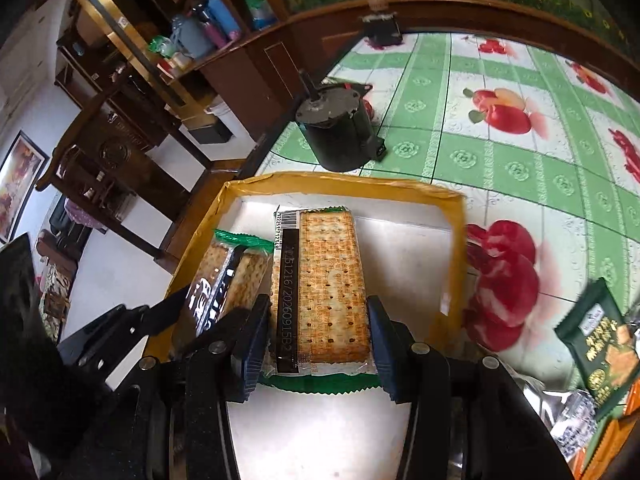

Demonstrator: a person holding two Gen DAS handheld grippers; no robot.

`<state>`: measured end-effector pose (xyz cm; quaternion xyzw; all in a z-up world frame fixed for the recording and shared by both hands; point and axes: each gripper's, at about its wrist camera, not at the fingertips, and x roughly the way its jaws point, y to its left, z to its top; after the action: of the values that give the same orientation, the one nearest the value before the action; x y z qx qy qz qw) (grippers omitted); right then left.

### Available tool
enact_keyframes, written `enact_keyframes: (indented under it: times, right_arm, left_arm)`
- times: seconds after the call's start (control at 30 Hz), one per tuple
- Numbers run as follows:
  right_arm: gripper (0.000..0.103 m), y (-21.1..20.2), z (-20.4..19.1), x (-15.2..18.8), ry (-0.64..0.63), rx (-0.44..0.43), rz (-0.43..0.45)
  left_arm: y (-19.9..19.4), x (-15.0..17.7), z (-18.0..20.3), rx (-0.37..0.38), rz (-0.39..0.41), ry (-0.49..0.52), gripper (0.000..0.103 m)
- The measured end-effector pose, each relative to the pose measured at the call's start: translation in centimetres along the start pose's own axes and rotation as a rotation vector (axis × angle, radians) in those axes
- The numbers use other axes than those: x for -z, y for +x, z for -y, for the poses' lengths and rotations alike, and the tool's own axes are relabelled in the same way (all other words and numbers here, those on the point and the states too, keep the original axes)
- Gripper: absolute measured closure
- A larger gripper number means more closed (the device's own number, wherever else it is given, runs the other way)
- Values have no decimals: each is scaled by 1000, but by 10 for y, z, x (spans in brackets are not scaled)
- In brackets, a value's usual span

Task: Organize snacks
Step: 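Carry both cracker packs over the white tray and open both tools to release, then grasp the tan bread pack with the left tool while the right tool grasps the orange bread bag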

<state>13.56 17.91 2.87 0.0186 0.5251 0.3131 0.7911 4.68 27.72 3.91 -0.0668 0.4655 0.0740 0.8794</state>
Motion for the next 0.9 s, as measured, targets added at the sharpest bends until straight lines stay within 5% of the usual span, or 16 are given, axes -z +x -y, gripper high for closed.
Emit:
enact_keyframes:
  times: [0.37, 0.5, 0.7, 0.9]
  right_arm:
    - [51, 6, -2, -6, -15, 34, -11]
    - [50, -2, 1, -6, -16, -2, -4]
    - [50, -45, 19, 7, -9, -83, 53]
    - [50, -98, 70, 40, 38, -139, 117]
  left_arm:
    - [11, 1, 1, -12, -38, -21, 55]
    - [6, 1, 1, 2, -26, -22, 36]
    - [-16, 8, 6, -15, 25, -5, 35]
    - [-58, 23, 18, 50, 117, 5, 34]
